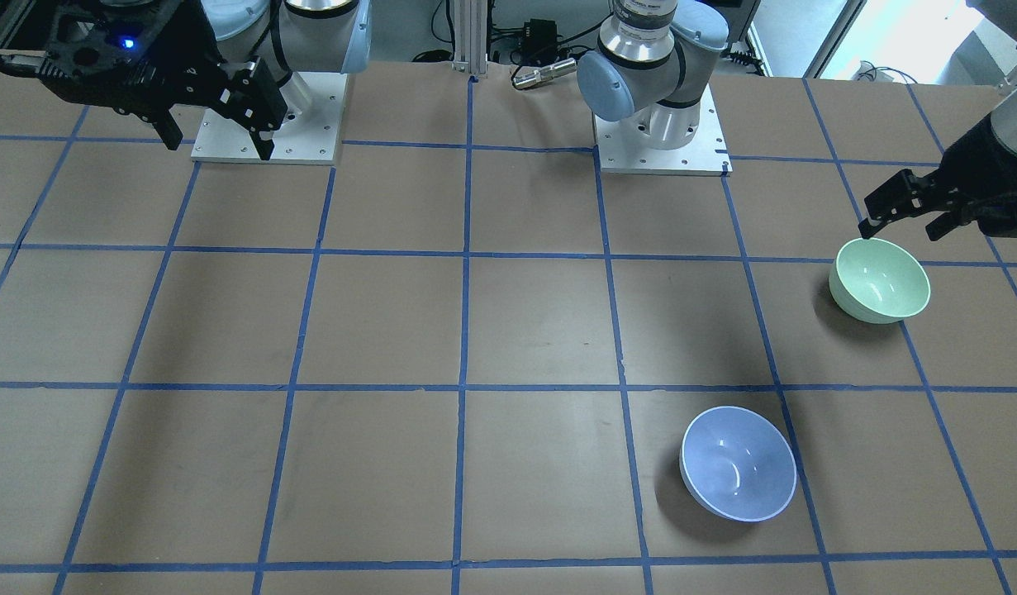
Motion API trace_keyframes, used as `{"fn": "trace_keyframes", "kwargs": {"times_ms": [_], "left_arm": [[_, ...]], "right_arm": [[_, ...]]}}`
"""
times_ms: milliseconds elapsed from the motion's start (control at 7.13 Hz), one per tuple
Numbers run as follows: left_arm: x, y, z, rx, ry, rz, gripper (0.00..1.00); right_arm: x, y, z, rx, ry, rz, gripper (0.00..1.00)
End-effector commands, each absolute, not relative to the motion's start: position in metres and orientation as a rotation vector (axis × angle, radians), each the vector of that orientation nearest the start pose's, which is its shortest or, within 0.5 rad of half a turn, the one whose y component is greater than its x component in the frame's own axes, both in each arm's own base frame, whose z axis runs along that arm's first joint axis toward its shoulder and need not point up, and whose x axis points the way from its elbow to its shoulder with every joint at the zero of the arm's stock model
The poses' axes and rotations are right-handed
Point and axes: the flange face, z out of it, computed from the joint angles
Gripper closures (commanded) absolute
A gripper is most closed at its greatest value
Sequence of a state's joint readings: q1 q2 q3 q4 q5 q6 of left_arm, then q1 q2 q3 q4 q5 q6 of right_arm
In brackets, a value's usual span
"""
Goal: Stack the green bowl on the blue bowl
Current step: 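Move the left gripper toward the light green bowl nearer the robot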
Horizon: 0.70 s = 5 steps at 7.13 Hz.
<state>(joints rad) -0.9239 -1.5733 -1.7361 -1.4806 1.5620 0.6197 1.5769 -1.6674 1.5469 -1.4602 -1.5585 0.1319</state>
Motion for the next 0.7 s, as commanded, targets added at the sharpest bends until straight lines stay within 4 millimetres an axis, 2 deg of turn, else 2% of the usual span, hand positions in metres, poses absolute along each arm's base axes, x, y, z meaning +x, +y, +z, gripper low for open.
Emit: {"fn": "trace_keyframes", "kwargs": {"times_ms": [0, 280, 561], "left_arm": [[0.257, -0.432, 0.36, -0.013, 3.224, 0.049, 0.0], [0.304, -0.412, 0.328, 0.073, 3.296, -0.008, 0.0], [0.348, -0.404, 0.292, 0.192, 3.297, -0.026, 0.0]], "right_arm": [[0.137, -0.448, 0.534, 0.197, 3.123, -0.013, 0.0], [0.137, -0.448, 0.534, 0.197, 3.123, -0.013, 0.0], [0.137, -0.448, 0.534, 0.197, 3.123, -0.013, 0.0]]}}
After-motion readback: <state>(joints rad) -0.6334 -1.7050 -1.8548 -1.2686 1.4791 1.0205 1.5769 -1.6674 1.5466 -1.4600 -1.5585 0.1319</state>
